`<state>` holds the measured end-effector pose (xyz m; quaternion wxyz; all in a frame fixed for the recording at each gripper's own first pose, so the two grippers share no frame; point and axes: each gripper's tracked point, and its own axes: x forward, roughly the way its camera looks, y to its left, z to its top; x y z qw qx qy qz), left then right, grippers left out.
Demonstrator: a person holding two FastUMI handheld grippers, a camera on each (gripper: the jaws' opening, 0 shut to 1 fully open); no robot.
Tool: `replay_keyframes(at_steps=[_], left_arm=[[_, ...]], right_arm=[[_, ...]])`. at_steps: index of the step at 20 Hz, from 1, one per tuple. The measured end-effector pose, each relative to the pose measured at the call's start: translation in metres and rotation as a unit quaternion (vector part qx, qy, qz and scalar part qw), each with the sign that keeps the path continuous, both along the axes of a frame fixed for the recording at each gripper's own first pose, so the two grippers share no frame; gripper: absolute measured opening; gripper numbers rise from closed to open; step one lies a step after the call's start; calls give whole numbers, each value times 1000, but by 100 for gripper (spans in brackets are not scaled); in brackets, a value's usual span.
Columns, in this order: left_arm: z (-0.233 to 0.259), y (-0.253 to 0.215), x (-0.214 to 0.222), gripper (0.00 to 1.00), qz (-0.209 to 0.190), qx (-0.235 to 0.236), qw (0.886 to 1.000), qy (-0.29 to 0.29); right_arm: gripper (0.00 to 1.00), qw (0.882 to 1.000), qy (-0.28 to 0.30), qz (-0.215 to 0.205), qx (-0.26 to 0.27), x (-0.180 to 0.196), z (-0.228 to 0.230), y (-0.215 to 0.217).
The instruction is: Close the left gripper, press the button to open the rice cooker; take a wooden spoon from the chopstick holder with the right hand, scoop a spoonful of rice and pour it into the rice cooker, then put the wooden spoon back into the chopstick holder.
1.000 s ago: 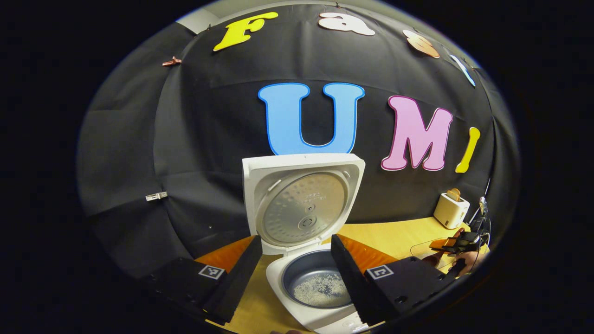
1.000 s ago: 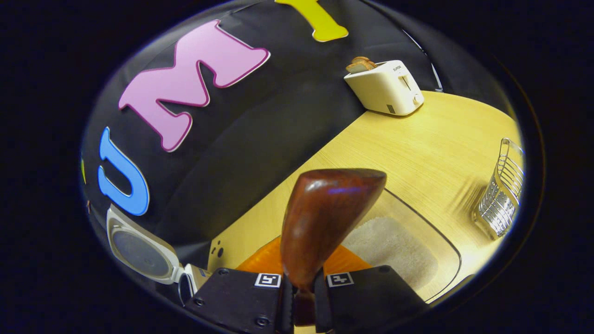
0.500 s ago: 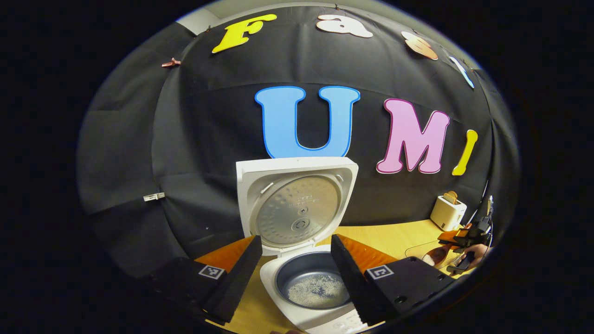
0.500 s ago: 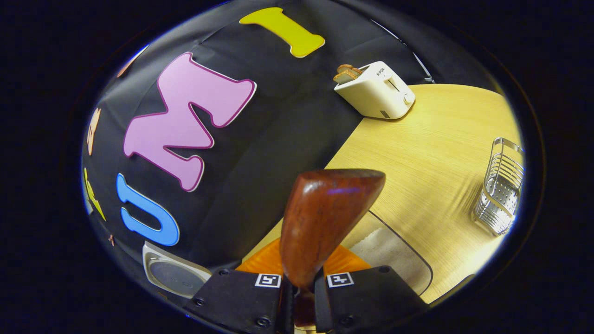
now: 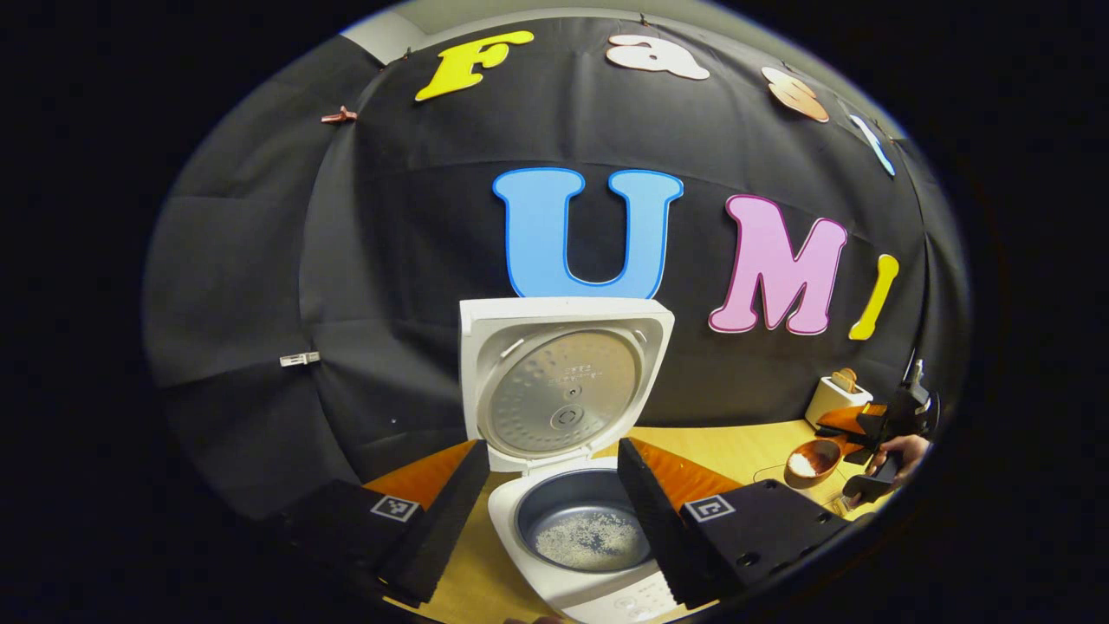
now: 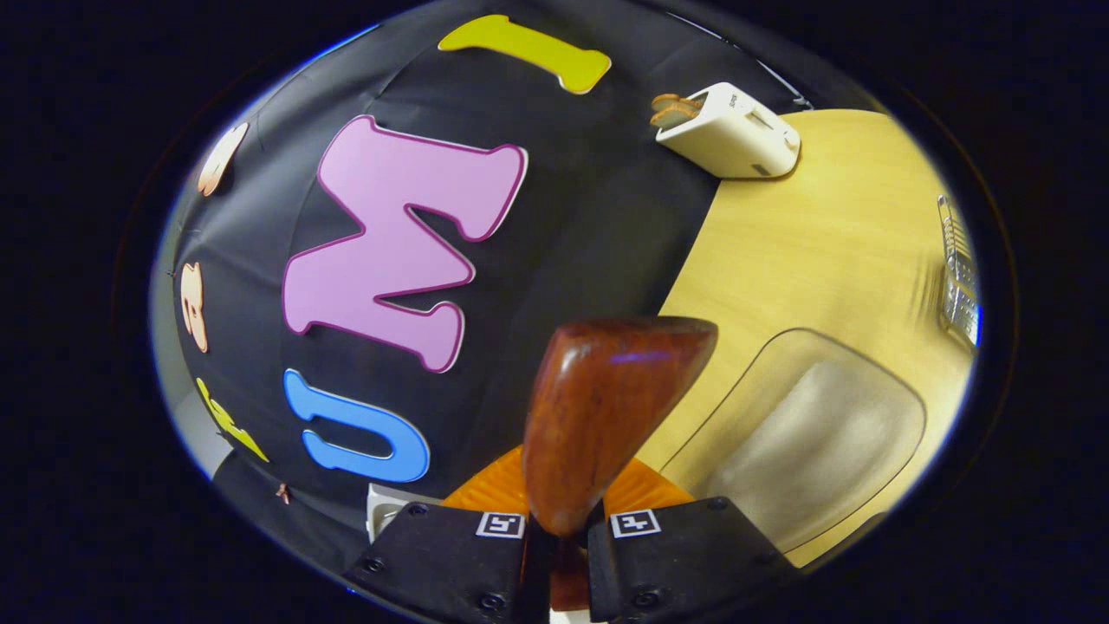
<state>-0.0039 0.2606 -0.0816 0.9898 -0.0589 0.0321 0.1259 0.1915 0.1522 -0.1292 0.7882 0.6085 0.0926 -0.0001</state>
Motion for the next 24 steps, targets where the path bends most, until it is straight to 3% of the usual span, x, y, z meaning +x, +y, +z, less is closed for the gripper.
replay_keyframes(at_steps=[6, 11, 17, 24], left_arm=[[-11, 14, -22, 92, 26, -15, 1000, 0], [-15, 30, -38, 96, 49, -25, 998, 0], [-24, 42, -53, 96, 68, -34, 997, 4], [-30, 46, -54, 95, 70, -45, 997, 7]], right_arm=[[21, 998, -18, 66, 7, 17, 35, 79], [21, 993, -24, 113, -6, 27, 44, 143], [21, 982, -43, 157, -94, 32, 45, 209], [21, 948, -72, 188, -246, 36, 44, 248]])
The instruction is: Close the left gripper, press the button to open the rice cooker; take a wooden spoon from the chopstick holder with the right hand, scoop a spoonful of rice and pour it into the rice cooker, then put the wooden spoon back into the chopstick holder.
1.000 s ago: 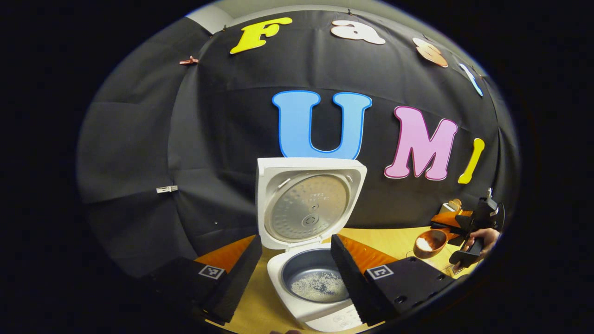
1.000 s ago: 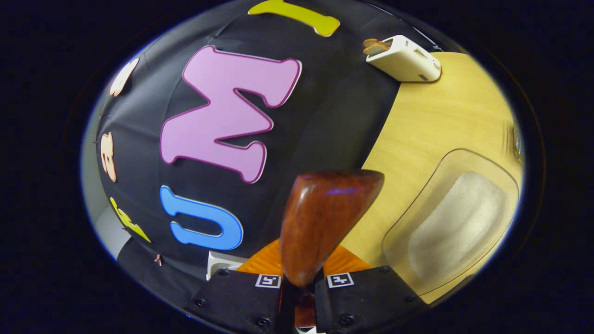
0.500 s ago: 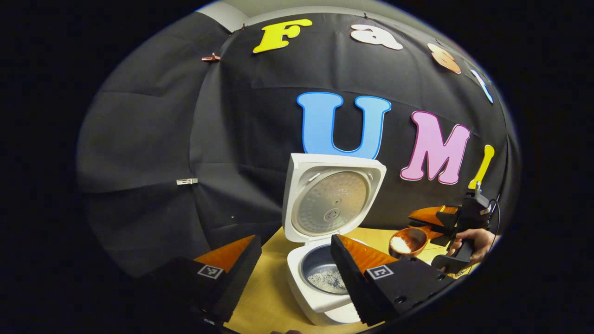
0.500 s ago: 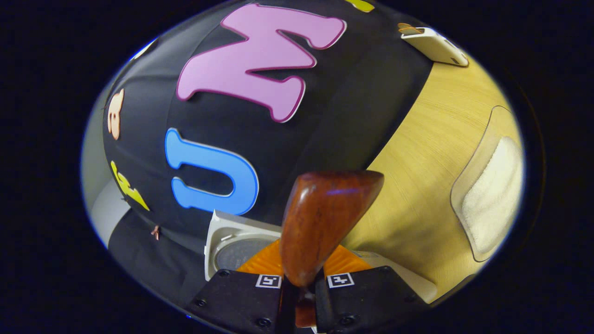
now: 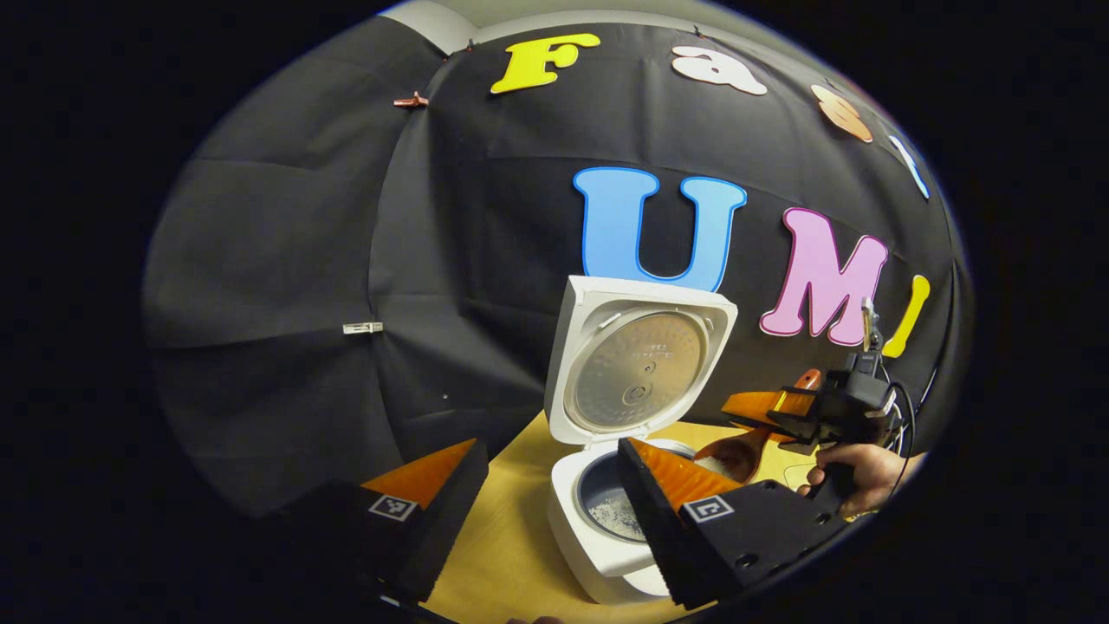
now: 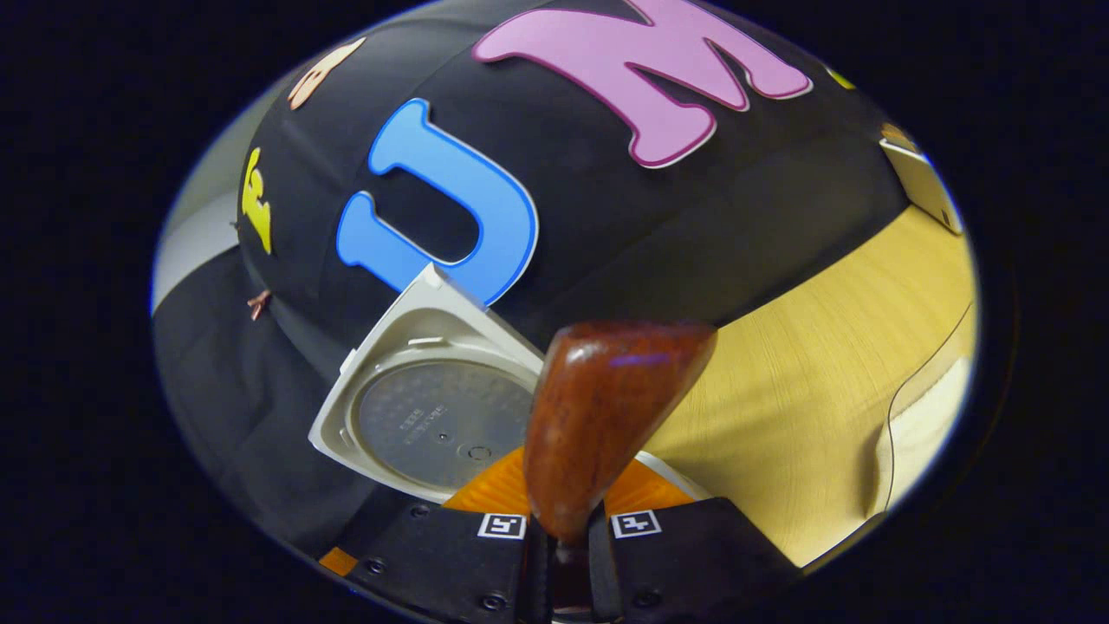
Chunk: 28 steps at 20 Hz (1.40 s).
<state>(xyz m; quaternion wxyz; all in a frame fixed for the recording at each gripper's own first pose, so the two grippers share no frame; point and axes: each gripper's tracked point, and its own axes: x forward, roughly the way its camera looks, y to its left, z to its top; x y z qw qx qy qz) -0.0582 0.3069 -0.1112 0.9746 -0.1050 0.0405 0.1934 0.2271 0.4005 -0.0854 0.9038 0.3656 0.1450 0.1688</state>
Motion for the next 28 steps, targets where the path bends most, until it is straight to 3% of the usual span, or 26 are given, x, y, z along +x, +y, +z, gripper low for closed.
replay_keyframes(at_steps=[6, 7, 8, 9, 10, 14, 18, 22, 28], left_arm=[[-4, -1, -1, 95, -1, -4, 1000, -1], [-4, -2, -1, 92, -1, -3, 1000, 0], [-6, -1, -2, 95, -1, -3, 1000, 1], [-6, 0, -3, 92, 0, -3, 1000, 2], [-6, 1, -4, 95, 2, -4, 1000, 2], [-6, 6, -10, 95, 9, -7, 1000, 0], [-6, 6, -14, 95, 12, -11, 1000, -2], [-11, 6, -20, 92, 15, -12, 1000, -3], [-15, 6, -29, 95, 21, -14, 1000, -1]], right_arm=[[21, 991, -62, 19, -121, -3, 8, 15], [21, 987, -74, 25, -140, -4, 11, 18], [21, 983, -89, 32, -158, -5, 15, 23], [21, 978, -104, 40, -176, -6, 19, 28], [21, 973, -117, 48, -195, -7, 22, 34], [21, 943, -179, 77, -271, -15, 35, 58], [21, 895, -246, 111, -355, -29, 42, 84], [21, 826, -323, 150, -436, -49, 47, 109], [21, 738, -390, 173, -523, -67, 37, 125]])
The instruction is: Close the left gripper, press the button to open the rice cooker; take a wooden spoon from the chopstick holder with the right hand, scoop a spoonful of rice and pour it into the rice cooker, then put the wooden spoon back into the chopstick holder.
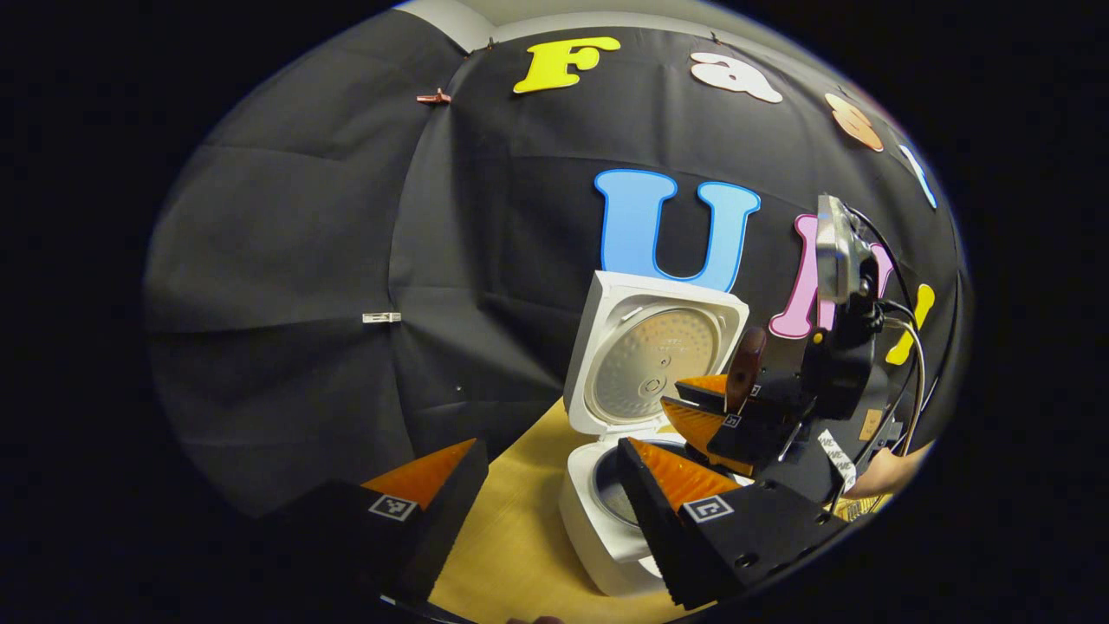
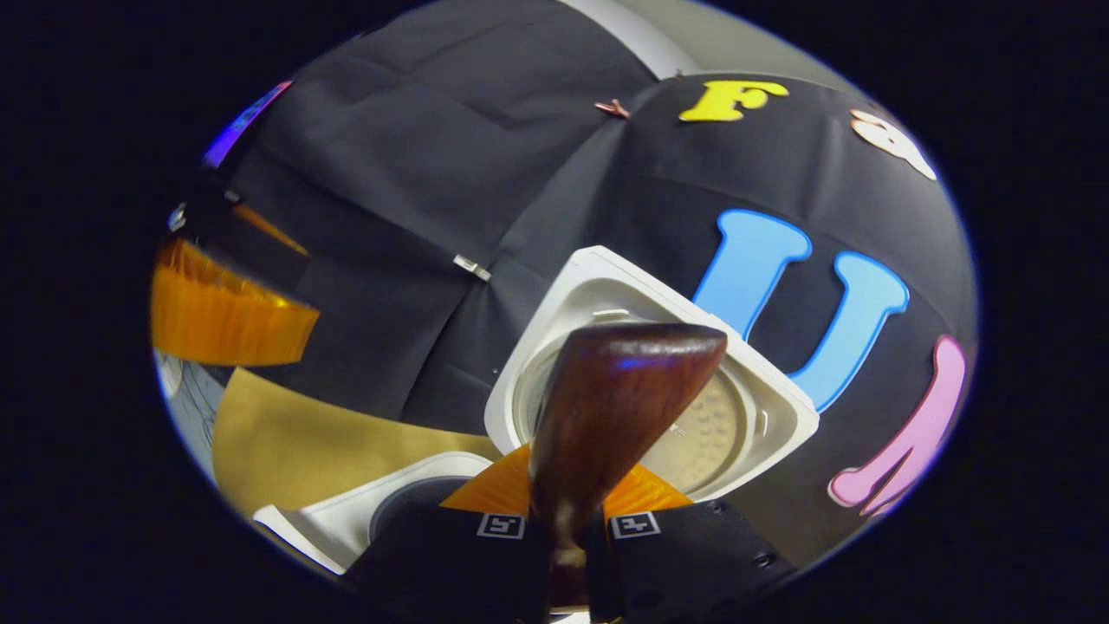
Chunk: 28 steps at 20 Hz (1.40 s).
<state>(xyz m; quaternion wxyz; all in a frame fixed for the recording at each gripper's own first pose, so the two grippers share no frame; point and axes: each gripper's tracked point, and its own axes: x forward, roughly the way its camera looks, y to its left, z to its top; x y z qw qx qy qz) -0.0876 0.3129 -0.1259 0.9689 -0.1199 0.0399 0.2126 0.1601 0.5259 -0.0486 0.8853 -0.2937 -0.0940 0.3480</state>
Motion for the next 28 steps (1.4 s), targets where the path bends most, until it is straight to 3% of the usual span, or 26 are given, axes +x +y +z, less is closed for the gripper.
replay_keyframes(at_steps=[3, 5, 7, 10, 11, 15, 17, 19, 21, 22, 23, 28], left_arm=[[0, -2, -4, 95, 1, -1, 1000, -1], [1, -2, -6, 95, 2, -2, 1000, -1], [1, -4, -9, 95, 2, -1, 1000, -2], [1, -6, -12, 92, 3, 2, 1000, -3], [1, -7, -13, 95, 3, 1, 1000, -2], [2, -12, -15, 95, 1, 1, 1000, -2], [3, -14, -12, 95, -2, 3, 1000, -2], [7, -19, -8, 95, -7, 6, 1000, -3], [8, -26, -3, 95, -15, 9, 1000, -3], [8, -30, 0, 92, -21, 11, 1000, -3], [11, -35, 4, 95, -26, 12, 1000, -4], [19, -63, 27, 96, -56, 17, 998, -9]], right_arm=[[21, 1000, 10, 9, -5, -10, -1, 1], [21, 995, 78, 11, 64, -10, 5, 3], [21, 975, 163, -4, 152, -9, 6, -1], [21, 923, 270, -29, 273, -6, 19, -18], [21, 906, 293, -37, 303, -5, 25, -25], [21, 832, 360, -50, 419, 2, 44, -49], [21, 780, 393, -52, 485, 5, 56, -72], [21, 716, 417, -55, 556, 11, 67, -98], [21, 675, 419, -63, 604, 16, 71, -132], [21, 660, 415, -68, 623, 16, 75, -154], [21, 650, 409, -72, 637, 17, 78, -174], [21, 627, 360, -121, 680, 15, 73, -293]])
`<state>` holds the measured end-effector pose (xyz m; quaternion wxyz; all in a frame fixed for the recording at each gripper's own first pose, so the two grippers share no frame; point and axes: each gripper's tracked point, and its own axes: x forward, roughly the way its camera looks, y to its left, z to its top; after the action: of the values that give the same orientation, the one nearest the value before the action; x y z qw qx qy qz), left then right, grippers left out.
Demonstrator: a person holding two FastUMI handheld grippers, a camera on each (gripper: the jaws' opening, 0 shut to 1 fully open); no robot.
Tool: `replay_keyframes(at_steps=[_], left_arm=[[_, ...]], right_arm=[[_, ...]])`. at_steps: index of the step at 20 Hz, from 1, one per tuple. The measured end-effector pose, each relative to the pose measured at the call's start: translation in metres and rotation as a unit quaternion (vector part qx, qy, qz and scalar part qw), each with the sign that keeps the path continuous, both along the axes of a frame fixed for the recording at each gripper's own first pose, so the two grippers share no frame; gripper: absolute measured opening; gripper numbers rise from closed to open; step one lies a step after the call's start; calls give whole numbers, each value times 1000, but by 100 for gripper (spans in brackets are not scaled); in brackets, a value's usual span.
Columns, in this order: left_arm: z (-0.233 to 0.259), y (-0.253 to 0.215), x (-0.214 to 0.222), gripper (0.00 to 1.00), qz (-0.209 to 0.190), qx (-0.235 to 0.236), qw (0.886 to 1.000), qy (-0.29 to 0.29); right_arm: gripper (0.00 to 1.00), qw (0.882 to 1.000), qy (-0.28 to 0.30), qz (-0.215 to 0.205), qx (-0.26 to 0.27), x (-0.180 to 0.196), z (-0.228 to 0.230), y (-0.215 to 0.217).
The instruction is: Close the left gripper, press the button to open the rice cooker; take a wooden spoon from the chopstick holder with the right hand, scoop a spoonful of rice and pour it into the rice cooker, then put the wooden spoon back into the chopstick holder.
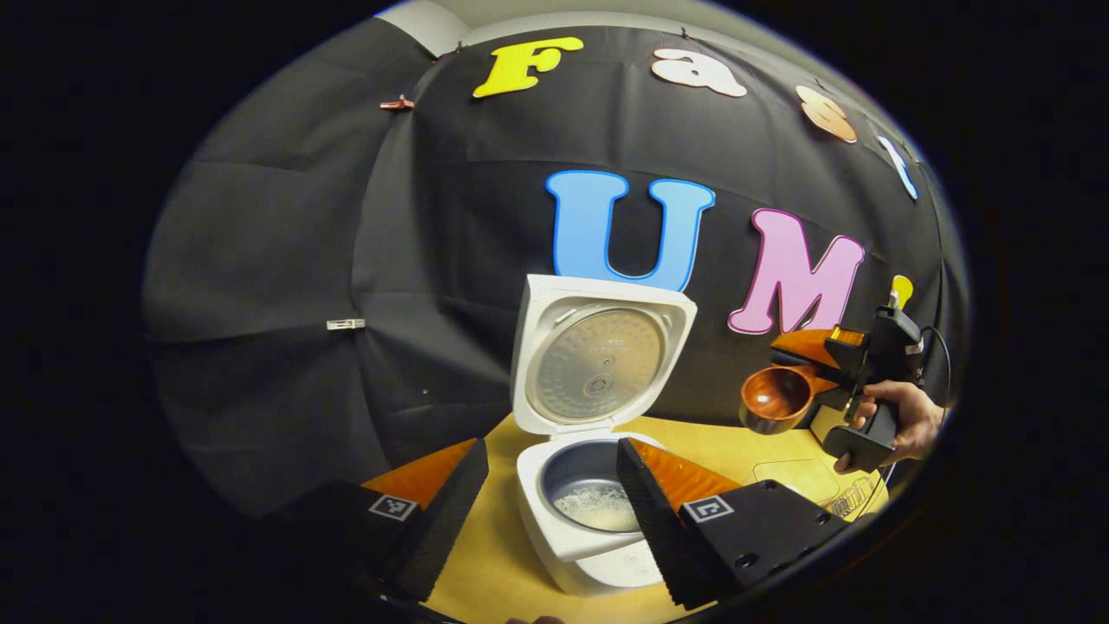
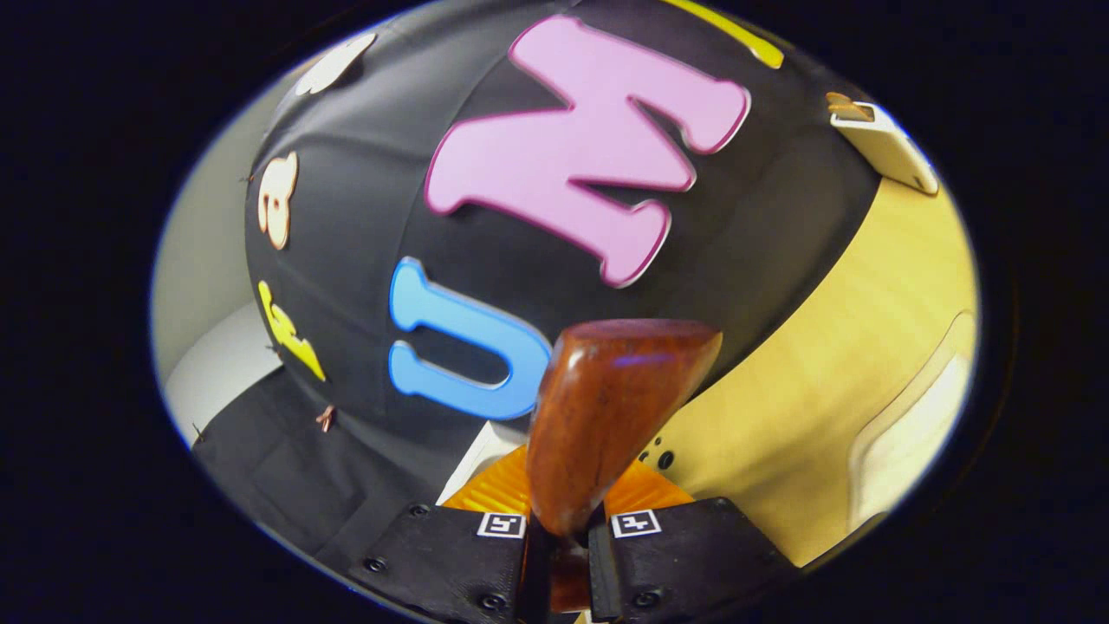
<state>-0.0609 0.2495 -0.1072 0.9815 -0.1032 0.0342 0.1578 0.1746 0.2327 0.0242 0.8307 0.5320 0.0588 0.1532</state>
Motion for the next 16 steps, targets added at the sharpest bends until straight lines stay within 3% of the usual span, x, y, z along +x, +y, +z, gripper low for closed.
replay_keyframes(at_steps=[1, 2, 6, 7, 9, 13, 16], left_arm=[[2, -6, 4, 92, -6, 1, 1000, -1], [4, -13, 8, 95, -12, 1, 1000, -2], [8, -38, 23, 95, -33, 4, 999, -3], [9, -45, 26, 92, -39, 4, 999, -2], [11, -56, 32, 95, -48, 7, 999, -1], [17, -73, 41, 95, -60, 12, 998, 0], [20, -84, 47, 95, -66, 13, 998, 2]], right_arm=[[21, 1000, 0, -18, -4, -2, -3, -29], [21, 999, 1, -36, -8, -5, -7, -56], [21, 994, 17, -110, -16, -25, -35, -166], [21, 991, 21, -128, -20, -35, -43, -192], [21, 986, 34, -159, -22, -51, -59, -242], [21, 974, 59, -216, -42, -82, -90, -319], [21, 965, 81, -235, -82, -100, -116, -354]])
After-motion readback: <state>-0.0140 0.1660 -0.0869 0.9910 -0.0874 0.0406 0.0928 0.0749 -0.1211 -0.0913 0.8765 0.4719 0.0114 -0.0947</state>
